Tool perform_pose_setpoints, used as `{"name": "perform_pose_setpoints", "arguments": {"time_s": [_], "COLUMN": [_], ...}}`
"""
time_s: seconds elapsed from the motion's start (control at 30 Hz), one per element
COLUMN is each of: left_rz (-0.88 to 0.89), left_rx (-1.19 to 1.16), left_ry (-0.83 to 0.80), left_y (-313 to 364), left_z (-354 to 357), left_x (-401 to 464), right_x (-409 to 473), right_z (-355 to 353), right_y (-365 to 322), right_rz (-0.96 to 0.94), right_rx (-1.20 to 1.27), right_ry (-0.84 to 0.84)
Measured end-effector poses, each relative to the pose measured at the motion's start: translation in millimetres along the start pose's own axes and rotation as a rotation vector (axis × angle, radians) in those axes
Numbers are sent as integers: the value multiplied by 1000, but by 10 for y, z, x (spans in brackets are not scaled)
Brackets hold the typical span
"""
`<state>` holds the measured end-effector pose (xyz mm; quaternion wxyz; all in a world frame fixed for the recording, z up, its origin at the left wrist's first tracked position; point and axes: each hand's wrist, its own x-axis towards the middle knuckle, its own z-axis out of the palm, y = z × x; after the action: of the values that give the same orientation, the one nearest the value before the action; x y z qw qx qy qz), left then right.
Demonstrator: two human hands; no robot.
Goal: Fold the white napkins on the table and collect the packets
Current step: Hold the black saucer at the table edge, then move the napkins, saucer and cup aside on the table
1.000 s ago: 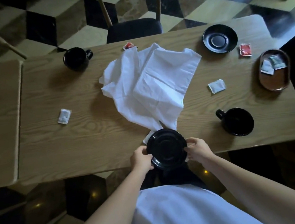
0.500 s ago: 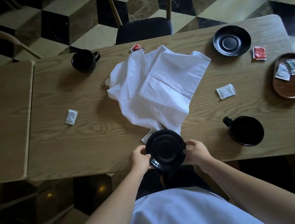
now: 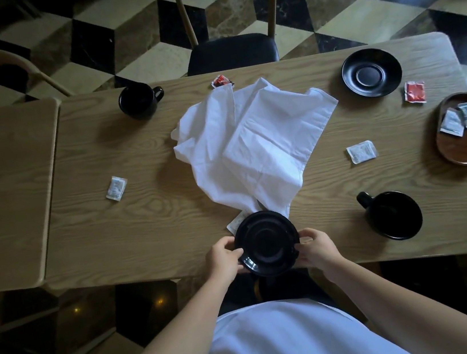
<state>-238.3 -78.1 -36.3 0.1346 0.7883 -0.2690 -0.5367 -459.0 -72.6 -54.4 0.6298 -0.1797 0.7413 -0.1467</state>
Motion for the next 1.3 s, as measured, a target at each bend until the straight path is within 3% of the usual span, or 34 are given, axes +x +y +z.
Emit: {"name": "perform_pose_setpoints", "arguments": {"time_s": [0.23,0.43,0.57,0.77,0.9,1.17,1.3], "left_rz": [17,198,383,520,527,439,439], "left_rx": [-24,292,455,423,339,148,215], "left_ry": [30,210,176,-114,-209,-257,-220], "left_y": [38,260,630,1571,2306,3423,3770], "left_z": [-6,43,82,449,820,1603,1971], "left_x": [94,30,-17,89,166,473,793], "right_x": [49,18,-22,-54,20,791,1288], "right_z": [24,1,-96,-470,-939,-2054,-2465], "right_y": [-69,-183,-402,-973,-1422,-2245,-2444], "right_rz": [-44,-81,-160,-192,-218,-211,-142], "right_rx": [-107,-271,-344,60,318,391,410], "right_ry": [36,57,132,202,224,328,392]}}
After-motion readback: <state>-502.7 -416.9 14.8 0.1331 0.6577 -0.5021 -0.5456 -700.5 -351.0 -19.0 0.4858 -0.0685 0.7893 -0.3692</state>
